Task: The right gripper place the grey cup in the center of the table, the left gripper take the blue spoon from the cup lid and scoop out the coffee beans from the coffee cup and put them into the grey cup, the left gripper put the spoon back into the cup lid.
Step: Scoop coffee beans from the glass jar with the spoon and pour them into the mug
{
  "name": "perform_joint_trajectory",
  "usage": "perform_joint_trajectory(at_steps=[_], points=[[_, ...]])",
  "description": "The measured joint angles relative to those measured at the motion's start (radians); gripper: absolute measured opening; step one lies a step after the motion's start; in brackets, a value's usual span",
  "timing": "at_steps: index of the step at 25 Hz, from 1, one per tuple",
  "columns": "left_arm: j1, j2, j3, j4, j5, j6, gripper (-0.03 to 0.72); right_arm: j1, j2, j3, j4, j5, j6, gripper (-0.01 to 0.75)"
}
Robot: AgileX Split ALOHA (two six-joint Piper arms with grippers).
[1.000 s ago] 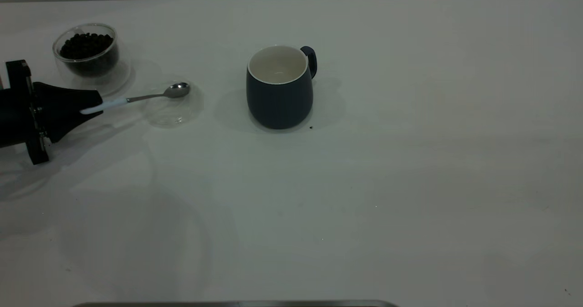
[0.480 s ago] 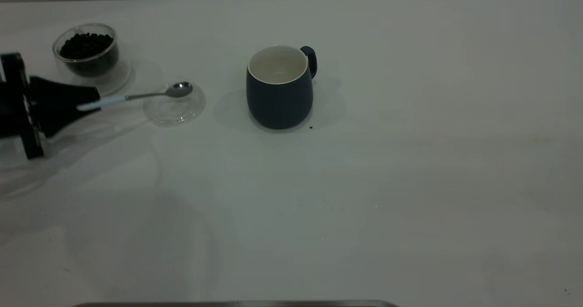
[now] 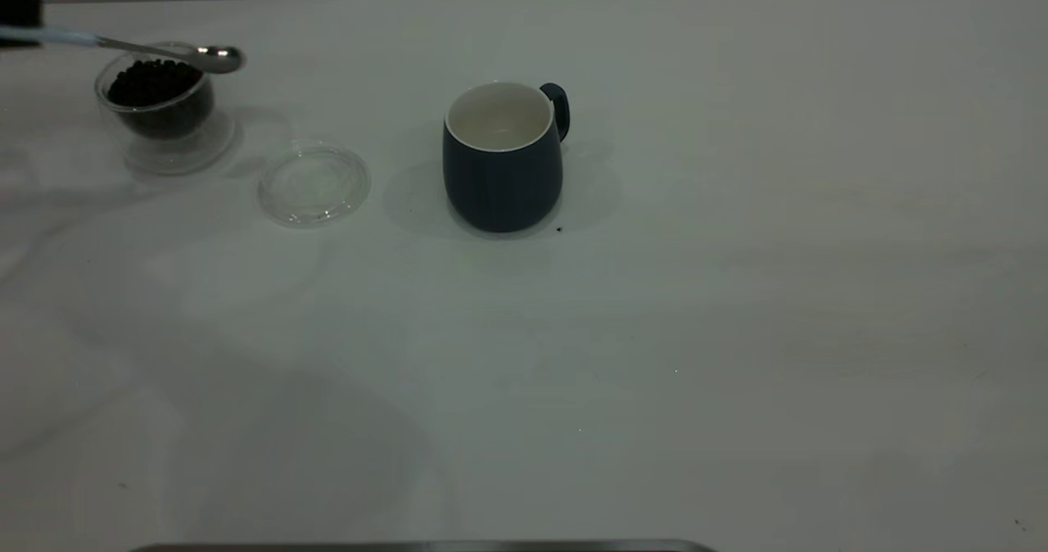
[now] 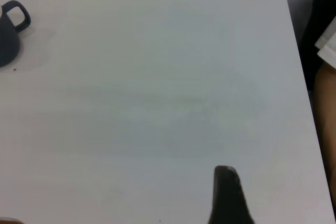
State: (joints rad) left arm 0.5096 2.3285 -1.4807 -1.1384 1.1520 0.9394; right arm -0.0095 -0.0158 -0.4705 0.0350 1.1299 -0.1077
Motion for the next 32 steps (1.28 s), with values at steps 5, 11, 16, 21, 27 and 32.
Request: perform_joint_trajectory(at_steps=[5, 11, 16, 21, 27, 32], points=[[-0.002, 0.020, -0.307, 0.205, 0.014, -0.296, 0.129, 0.000, 0.000, 0.000, 0.000, 0.000, 0.000, 0.462], [-0.001, 0.133, -0.482, 0.199, 0.014, -0.373, 0.129, 0.000, 0.000, 0.000, 0.000, 0.000, 0.000, 0.462], [-0.001, 0.214, -0.489, 0.178, 0.014, -0.289, 0.129, 0.000, 0.000, 0.000, 0.000, 0.000, 0.000, 0.462], [-0.001, 0.221, -0.492, 0.173, 0.014, -0.240, 0.129, 0.000, 0.000, 0.000, 0.000, 0.000, 0.000, 0.462], [-0.011, 0.221, -0.492, 0.209, 0.014, -0.143, 0.129, 0.000, 0.000, 0.000, 0.000, 0.000, 0.000, 0.462], [-0.038, 0.221, -0.492, 0.270, 0.014, -0.137, 0.129, 0.000, 0.000, 0.000, 0.000, 0.000, 0.000, 0.462]])
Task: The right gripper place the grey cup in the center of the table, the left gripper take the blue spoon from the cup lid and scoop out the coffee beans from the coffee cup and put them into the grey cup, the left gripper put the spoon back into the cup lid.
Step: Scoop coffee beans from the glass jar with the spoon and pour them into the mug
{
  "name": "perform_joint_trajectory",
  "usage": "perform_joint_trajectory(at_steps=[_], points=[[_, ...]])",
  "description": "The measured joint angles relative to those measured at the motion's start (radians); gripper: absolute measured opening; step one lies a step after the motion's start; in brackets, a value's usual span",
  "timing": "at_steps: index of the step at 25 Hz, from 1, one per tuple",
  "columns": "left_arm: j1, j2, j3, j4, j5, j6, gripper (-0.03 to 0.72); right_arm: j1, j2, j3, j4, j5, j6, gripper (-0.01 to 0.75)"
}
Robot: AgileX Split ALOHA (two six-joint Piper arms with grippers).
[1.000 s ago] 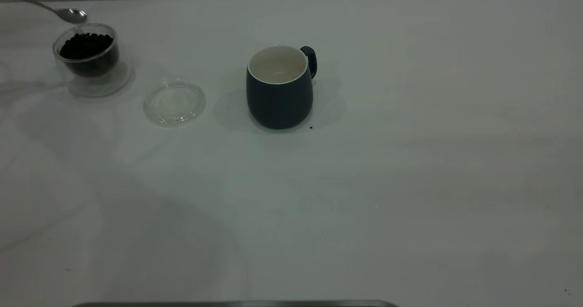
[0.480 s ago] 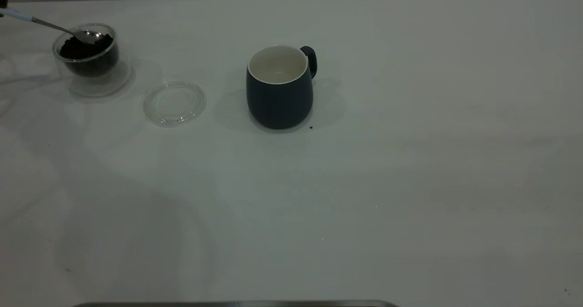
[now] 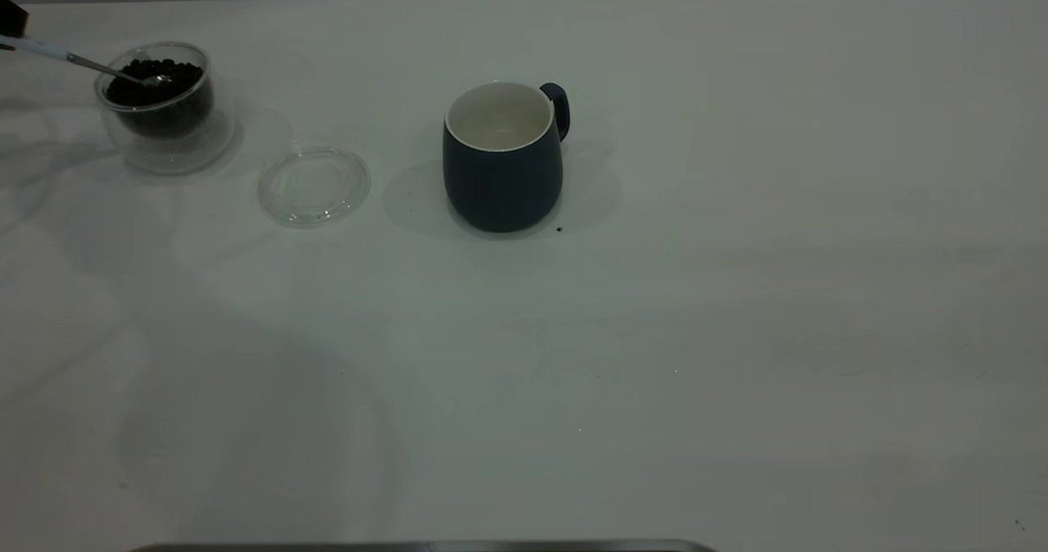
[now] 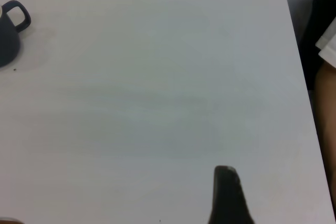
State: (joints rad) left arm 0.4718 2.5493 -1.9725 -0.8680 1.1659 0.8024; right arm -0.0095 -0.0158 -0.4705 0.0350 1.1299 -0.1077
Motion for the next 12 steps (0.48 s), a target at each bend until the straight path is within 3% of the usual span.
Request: perform_joint_trajectory(at_steps=[12], points=[[-0.003, 0.000, 0.000, -0.048, 0.000, -0.143, 0.129, 0.000, 0.000, 0.000, 0.000, 0.000, 0.000, 0.462]])
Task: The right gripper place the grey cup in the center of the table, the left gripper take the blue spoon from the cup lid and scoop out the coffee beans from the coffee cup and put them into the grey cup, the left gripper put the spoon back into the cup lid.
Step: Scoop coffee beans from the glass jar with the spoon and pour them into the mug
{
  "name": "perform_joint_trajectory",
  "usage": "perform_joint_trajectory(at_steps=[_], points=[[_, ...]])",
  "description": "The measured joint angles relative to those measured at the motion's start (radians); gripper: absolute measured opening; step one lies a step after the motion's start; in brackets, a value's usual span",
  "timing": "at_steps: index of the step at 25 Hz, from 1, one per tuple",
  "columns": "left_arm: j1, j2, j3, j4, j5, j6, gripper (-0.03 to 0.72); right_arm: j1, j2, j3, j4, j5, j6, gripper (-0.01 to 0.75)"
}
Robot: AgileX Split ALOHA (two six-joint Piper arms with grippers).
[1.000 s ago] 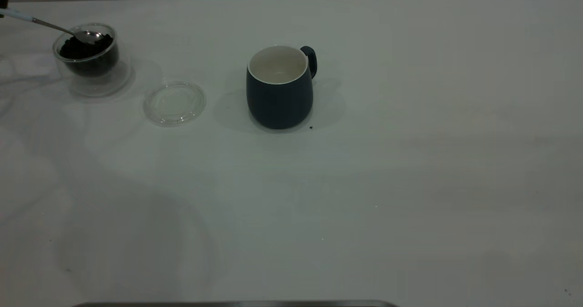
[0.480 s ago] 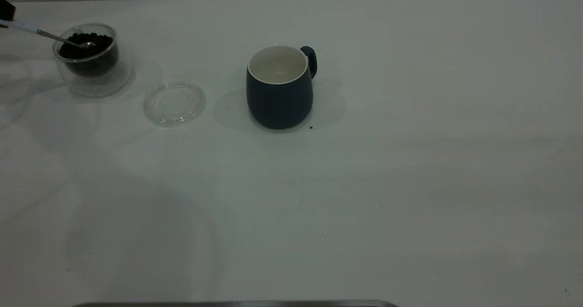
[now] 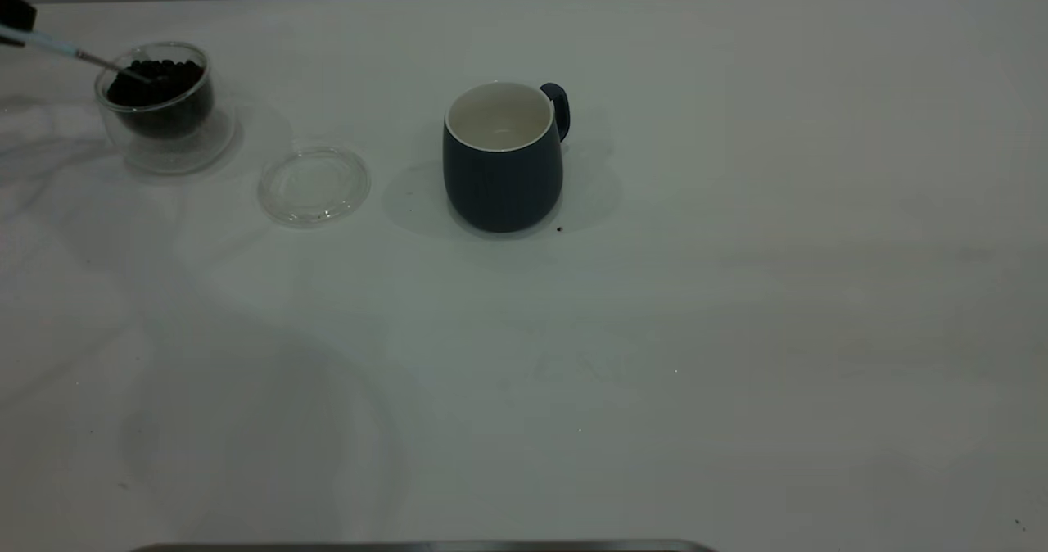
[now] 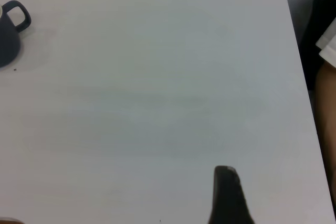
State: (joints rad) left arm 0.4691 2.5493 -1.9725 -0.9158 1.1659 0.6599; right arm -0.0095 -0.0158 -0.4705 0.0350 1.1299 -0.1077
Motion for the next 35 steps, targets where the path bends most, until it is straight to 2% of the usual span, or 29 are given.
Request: perform_joint_trajectory(at_steps=[7, 17, 25, 35], points=[[0.000, 0.000, 0.000, -0.071, 0.000, -0.031, 0.129, 0.000, 0.000, 0.000, 0.000, 0.000, 0.000, 0.462], [0.007, 0.000, 0.000, -0.022, 0.000, -0.061, 0.129, 0.000, 0.000, 0.000, 0.000, 0.000, 0.000, 0.462], [0.049, 0.000, 0.000, -0.023, 0.000, -0.078, 0.129, 0.000, 0.000, 0.000, 0.000, 0.000, 0.000, 0.462], [0.051, 0.000, 0.000, -0.029, 0.000, -0.084, 0.129, 0.000, 0.000, 0.000, 0.000, 0.000, 0.000, 0.462]])
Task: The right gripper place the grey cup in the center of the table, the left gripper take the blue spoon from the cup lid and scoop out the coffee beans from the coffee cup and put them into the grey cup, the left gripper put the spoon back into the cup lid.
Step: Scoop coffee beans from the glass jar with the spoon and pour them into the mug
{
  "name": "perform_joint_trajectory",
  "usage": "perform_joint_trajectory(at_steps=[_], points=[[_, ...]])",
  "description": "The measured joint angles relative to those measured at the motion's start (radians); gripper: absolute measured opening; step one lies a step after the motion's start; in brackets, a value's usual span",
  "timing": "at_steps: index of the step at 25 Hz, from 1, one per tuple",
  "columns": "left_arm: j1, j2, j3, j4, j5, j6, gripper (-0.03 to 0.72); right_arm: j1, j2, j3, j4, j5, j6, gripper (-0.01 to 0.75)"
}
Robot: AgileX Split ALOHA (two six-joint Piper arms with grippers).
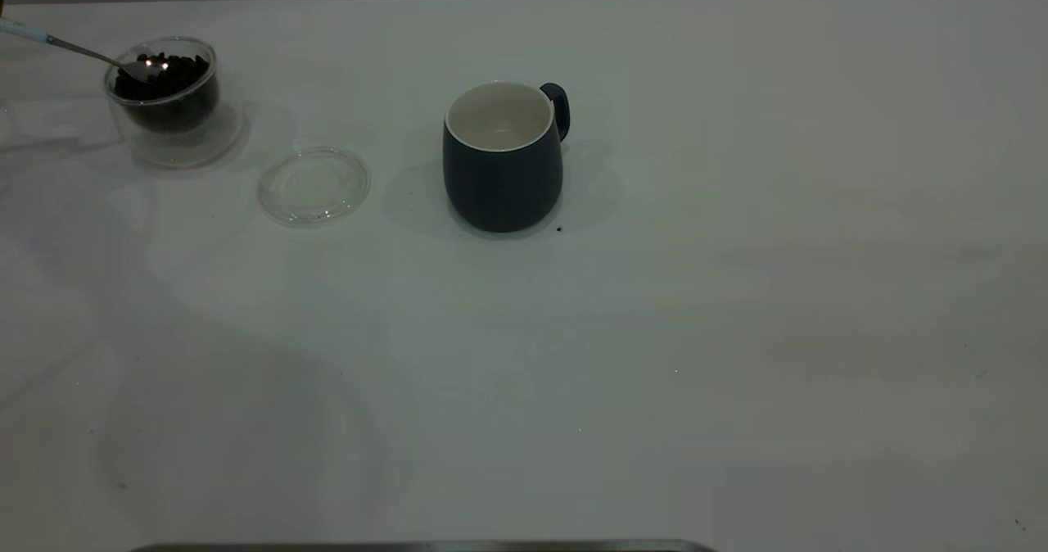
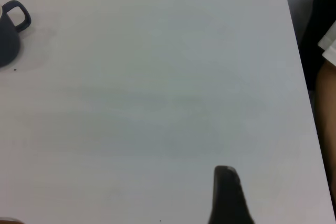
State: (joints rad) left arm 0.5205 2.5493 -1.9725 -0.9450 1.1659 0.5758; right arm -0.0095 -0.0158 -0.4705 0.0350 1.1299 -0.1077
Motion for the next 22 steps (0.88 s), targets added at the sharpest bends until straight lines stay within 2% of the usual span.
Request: perform_joint_trajectory(at_steps=[17, 22], points=[[0.000, -0.023, 0.000, 0.004, 0.000, 0.017, 0.129, 0.000, 0.000, 0.000, 0.000, 0.000, 0.000, 0.462], [0.000, -0.055, 0.000, 0.069, 0.000, 0.022, 0.129, 0.000, 0.000, 0.000, 0.000, 0.000, 0.000, 0.462]])
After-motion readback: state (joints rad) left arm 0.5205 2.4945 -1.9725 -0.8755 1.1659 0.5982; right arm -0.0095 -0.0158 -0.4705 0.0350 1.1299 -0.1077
